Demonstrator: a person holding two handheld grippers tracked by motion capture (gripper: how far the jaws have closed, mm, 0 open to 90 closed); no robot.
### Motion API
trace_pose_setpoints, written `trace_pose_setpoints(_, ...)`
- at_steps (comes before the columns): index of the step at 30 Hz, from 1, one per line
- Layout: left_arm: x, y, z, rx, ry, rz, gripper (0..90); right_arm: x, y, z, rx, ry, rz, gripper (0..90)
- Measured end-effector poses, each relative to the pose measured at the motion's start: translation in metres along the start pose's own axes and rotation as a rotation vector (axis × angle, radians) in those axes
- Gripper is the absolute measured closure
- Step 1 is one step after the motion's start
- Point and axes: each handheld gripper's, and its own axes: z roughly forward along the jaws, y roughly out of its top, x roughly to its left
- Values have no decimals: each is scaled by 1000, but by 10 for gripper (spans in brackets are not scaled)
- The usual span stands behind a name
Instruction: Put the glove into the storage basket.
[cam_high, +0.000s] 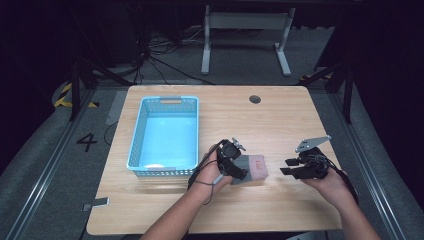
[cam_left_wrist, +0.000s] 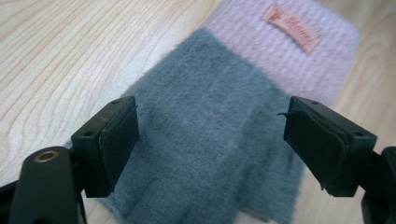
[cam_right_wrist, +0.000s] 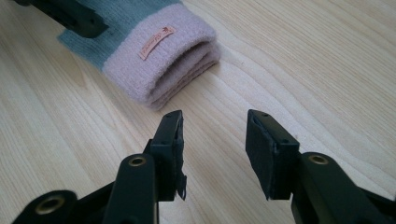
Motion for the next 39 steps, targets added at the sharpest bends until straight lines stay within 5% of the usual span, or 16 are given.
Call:
trace_pose_setpoints(11,-9,-1,16,63,45,65,59,2,0,2,4,10,1,565)
trace_pose_setpoints(22,-11,-2,18,84,38,110,0,3,0,4,7,17,2,561)
trace_pose_setpoints(33,-8,0,20,76,47,69,5,4,1,4,7,19,3,562)
trace_pose_setpoints(39,-10,3,18,103,62,74,90,3,0,3,3,20,9,562)
